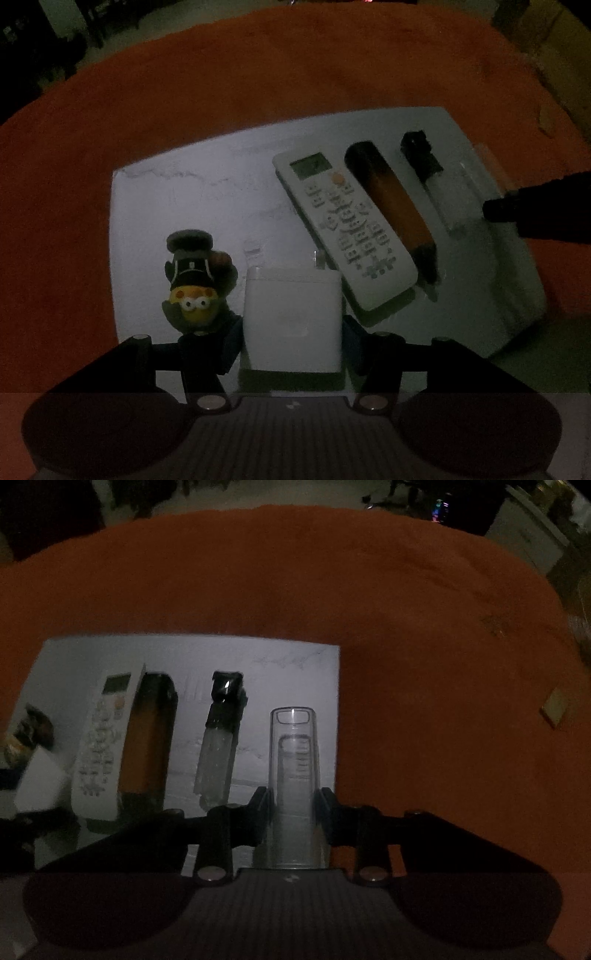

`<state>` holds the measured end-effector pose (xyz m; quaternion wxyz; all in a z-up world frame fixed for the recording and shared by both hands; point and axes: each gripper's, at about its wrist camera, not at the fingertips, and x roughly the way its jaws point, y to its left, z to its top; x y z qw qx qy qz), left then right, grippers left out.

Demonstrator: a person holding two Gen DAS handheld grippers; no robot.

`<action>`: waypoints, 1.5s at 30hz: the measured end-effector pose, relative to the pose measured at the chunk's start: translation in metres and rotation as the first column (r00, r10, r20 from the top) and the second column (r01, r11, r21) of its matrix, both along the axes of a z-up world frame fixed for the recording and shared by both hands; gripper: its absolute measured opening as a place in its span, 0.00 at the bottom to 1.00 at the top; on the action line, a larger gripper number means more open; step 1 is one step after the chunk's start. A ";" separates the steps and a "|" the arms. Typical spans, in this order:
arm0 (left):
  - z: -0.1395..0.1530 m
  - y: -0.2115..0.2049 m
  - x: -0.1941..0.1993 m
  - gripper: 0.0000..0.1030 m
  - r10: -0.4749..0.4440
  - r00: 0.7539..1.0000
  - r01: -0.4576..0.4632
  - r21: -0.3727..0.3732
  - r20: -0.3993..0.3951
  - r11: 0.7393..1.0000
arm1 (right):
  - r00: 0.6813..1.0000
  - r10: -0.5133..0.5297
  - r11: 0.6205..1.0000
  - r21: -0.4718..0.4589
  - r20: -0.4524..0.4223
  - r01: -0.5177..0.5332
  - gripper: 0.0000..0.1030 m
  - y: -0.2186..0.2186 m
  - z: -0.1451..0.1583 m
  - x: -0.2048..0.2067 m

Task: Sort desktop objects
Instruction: 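Lift the white charger and clear tube and carry both toward the box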

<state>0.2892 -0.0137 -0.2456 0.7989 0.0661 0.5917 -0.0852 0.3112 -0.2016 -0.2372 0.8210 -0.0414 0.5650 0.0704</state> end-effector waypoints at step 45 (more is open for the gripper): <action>0.149 0.055 -0.178 0.49 0.120 0.971 -0.024 -0.413 0.207 0.910 | 0.969 0.211 0.932 0.273 0.125 -0.238 0.31 0.006 0.160 -0.180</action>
